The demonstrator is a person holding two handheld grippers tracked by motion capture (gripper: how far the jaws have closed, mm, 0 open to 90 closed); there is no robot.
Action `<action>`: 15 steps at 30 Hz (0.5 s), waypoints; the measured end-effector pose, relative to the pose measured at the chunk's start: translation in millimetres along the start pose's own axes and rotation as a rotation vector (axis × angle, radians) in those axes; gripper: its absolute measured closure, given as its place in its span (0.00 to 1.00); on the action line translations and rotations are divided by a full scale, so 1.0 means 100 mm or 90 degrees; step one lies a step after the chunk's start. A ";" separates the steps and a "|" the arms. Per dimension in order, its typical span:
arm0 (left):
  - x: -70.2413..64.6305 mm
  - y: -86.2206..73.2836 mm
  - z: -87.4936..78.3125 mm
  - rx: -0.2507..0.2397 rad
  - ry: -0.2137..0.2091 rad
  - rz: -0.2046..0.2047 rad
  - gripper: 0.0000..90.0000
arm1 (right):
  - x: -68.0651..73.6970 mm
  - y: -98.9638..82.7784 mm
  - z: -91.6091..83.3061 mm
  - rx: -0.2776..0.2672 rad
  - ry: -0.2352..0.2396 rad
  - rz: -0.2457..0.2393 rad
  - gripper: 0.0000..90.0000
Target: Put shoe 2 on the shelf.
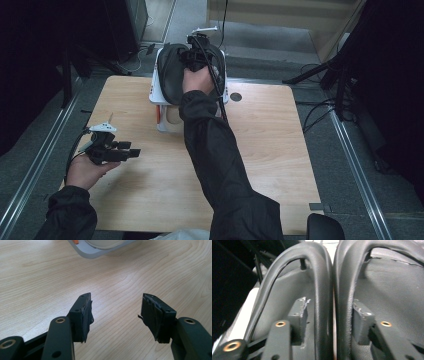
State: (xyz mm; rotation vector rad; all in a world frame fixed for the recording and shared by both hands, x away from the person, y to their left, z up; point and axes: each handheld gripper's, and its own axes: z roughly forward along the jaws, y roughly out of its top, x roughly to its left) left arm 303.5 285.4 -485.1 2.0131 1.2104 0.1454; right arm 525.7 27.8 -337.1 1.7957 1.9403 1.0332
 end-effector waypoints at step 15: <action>-0.02 0.02 0.01 0.000 -0.003 -0.002 0.47 | -0.16 -0.06 -0.26 0.012 0.087 -0.043 0.56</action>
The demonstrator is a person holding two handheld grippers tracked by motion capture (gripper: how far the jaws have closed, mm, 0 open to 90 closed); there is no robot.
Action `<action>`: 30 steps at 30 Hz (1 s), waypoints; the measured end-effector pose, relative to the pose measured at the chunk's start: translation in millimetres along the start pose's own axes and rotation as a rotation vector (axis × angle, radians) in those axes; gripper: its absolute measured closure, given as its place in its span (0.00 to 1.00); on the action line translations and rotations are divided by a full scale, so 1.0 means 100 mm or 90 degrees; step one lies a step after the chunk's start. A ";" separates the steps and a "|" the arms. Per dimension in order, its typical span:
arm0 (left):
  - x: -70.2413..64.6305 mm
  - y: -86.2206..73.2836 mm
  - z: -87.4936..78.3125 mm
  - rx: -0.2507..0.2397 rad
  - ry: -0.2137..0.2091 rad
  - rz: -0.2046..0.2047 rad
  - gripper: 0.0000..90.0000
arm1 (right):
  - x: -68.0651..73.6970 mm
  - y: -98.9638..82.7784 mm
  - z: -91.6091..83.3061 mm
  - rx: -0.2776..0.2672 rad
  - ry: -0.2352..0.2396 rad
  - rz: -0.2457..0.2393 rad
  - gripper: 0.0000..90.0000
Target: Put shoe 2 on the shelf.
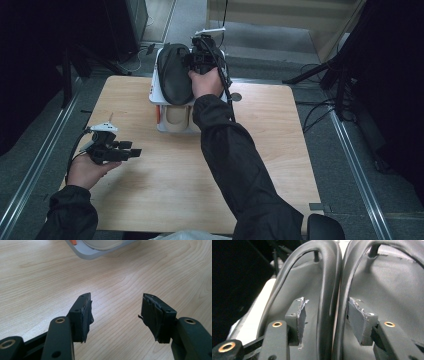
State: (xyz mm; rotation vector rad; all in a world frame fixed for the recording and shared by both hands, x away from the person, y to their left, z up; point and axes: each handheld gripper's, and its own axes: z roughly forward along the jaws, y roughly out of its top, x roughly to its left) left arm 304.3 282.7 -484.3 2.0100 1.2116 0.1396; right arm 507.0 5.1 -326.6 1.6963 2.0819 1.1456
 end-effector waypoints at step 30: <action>-0.03 0.01 0.01 0.000 -0.006 0.000 0.46 | 0.09 -0.57 -0.69 0.035 0.155 -0.135 0.57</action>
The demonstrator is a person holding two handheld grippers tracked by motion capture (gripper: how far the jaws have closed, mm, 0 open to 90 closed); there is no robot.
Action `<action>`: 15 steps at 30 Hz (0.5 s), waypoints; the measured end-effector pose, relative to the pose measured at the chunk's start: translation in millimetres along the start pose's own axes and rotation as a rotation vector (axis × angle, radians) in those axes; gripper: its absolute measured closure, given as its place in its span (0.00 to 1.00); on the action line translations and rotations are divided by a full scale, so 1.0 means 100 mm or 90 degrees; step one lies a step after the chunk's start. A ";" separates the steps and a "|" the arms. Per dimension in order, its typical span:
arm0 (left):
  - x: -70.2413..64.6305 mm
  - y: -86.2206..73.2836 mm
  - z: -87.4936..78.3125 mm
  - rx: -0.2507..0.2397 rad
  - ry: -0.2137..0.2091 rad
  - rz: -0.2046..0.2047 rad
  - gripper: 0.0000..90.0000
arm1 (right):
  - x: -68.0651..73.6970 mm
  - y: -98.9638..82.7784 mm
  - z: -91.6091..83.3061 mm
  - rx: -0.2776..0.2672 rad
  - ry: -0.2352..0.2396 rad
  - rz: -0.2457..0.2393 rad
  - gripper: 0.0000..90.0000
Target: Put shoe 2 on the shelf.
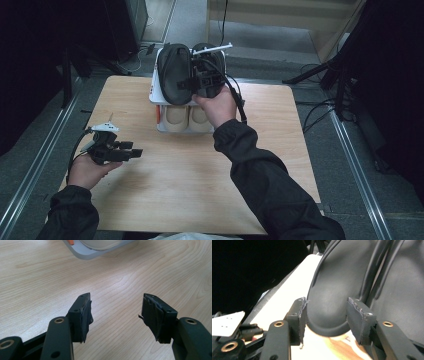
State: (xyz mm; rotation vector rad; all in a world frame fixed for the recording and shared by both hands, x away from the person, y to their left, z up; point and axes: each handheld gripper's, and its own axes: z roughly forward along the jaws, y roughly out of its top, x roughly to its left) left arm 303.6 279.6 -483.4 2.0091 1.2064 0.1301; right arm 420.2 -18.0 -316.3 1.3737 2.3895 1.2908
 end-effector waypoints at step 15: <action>-0.03 0.00 0.02 0.004 0.002 0.003 0.46 | -0.07 -0.38 -0.13 0.006 0.067 -0.041 0.55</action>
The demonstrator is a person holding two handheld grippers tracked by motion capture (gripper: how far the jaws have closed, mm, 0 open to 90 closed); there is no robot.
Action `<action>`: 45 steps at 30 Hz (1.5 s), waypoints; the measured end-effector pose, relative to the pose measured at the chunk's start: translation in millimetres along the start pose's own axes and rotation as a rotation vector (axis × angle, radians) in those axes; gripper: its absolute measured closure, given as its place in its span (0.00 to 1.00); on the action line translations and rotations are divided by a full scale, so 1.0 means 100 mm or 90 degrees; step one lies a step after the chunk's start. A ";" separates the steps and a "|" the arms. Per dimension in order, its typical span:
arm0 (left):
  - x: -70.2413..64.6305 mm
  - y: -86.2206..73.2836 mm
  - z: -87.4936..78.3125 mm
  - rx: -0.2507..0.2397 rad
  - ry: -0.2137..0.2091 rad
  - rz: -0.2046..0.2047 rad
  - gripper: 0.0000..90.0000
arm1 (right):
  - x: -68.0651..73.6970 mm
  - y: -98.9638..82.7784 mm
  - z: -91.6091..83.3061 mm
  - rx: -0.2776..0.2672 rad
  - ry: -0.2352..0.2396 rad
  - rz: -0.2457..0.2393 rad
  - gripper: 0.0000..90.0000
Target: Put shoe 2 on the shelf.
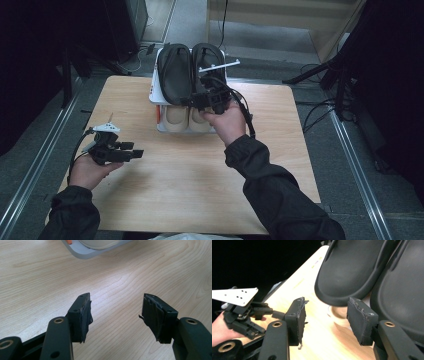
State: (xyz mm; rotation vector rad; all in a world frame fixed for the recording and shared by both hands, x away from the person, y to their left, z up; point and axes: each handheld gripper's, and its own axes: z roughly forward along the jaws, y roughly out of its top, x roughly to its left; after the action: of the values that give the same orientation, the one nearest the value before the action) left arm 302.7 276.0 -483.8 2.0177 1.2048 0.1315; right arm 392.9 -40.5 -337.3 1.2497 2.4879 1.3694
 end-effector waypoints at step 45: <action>-0.13 -0.01 0.10 0.018 -0.016 0.008 0.45 | -0.40 -1.28 0.05 0.004 0.059 -0.079 0.51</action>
State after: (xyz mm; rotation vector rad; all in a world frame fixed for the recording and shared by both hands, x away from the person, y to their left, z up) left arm 299.2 260.7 -487.5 2.0457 1.1842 0.0958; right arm 341.3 -100.1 -446.0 1.0357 2.5834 1.4208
